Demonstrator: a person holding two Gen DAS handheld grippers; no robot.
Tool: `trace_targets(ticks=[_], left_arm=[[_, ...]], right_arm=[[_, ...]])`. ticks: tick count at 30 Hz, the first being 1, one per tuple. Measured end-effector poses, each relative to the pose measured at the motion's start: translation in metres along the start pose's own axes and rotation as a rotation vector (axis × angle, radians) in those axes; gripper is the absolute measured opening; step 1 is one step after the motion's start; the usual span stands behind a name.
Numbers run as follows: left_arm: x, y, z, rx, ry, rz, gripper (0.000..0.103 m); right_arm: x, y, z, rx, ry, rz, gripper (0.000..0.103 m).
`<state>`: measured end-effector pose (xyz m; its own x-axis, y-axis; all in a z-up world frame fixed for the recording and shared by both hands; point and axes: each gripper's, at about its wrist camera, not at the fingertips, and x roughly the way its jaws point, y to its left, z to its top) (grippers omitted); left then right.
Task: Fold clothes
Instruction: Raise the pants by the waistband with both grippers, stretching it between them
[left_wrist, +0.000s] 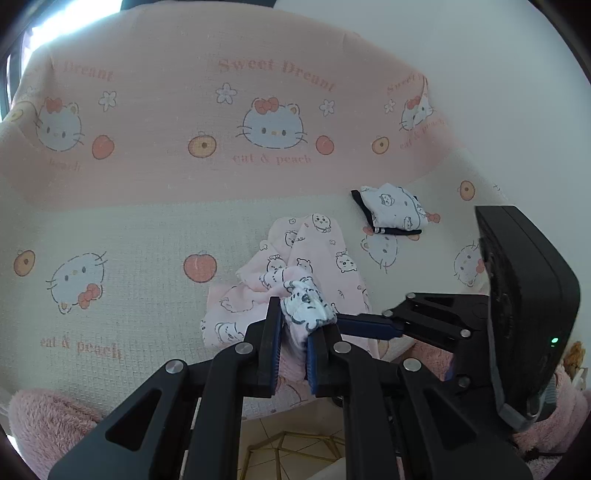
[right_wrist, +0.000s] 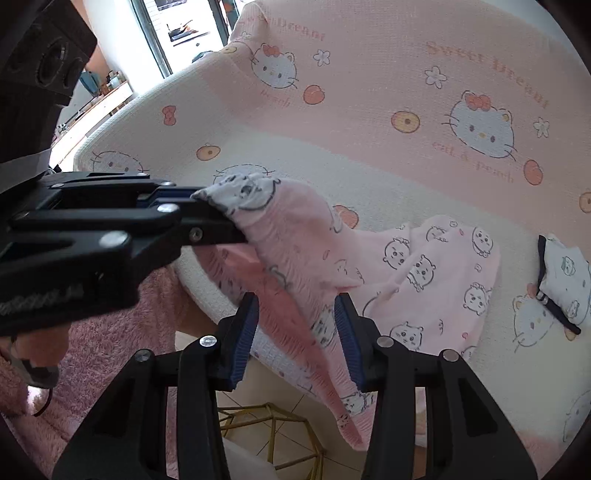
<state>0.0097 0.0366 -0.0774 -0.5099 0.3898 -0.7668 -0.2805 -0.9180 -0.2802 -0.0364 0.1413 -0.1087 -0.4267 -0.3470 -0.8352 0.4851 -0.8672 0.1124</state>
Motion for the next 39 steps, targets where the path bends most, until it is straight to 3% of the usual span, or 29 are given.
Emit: trace_targets(ticks=[1, 2, 5, 10, 12, 16, 25, 27, 30, 34, 39], left_arm=[[0.001, 0.001, -0.001, -0.005, 0.003, 0.003, 0.012], [0.003, 0.002, -0.003, -0.010, 0.008, 0.014, 0.012], [0.007, 0.004, -0.007, -0.026, 0.019, 0.008, 0.012], [0.021, -0.005, -0.010, -0.034, 0.028, 0.008, 0.012], [0.029, -0.011, -0.009, -0.040, 0.023, 0.009, 0.014], [0.051, -0.028, -0.007, -0.069, 0.023, 0.012, 0.031], [0.082, -0.013, -0.021, -0.166, 0.066, 0.131, 0.031], [0.067, -0.003, -0.017, -0.187, 0.011, 0.163, 0.030], [0.030, 0.010, -0.003, -0.189, -0.081, 0.198, 0.013], [-0.047, 0.031, 0.035, -0.192, -0.248, 0.188, 0.012], [-0.142, 0.027, 0.093, -0.053, -0.439, 0.255, 0.012]], right_arm=[[0.009, -0.002, 0.003, 0.000, 0.014, -0.040, 0.029], [0.014, -0.008, 0.007, 0.020, 0.021, -0.086, 0.024], [0.007, -0.032, 0.016, 0.100, -0.022, -0.166, 0.023], [-0.026, -0.044, 0.036, 0.089, -0.117, -0.276, 0.023], [-0.053, -0.042, 0.045, 0.106, -0.179, -0.259, 0.022], [-0.105, -0.026, 0.069, 0.091, -0.309, -0.297, 0.022], [-0.202, -0.023, 0.084, 0.169, -0.525, -0.275, 0.022], [-0.213, -0.023, 0.083, 0.173, -0.530, -0.278, 0.022], [-0.223, -0.027, 0.080, 0.168, -0.532, -0.333, 0.022], [-0.229, -0.046, 0.076, 0.185, -0.512, -0.448, 0.022], [-0.246, -0.069, 0.080, 0.280, -0.536, -0.412, 0.025]])
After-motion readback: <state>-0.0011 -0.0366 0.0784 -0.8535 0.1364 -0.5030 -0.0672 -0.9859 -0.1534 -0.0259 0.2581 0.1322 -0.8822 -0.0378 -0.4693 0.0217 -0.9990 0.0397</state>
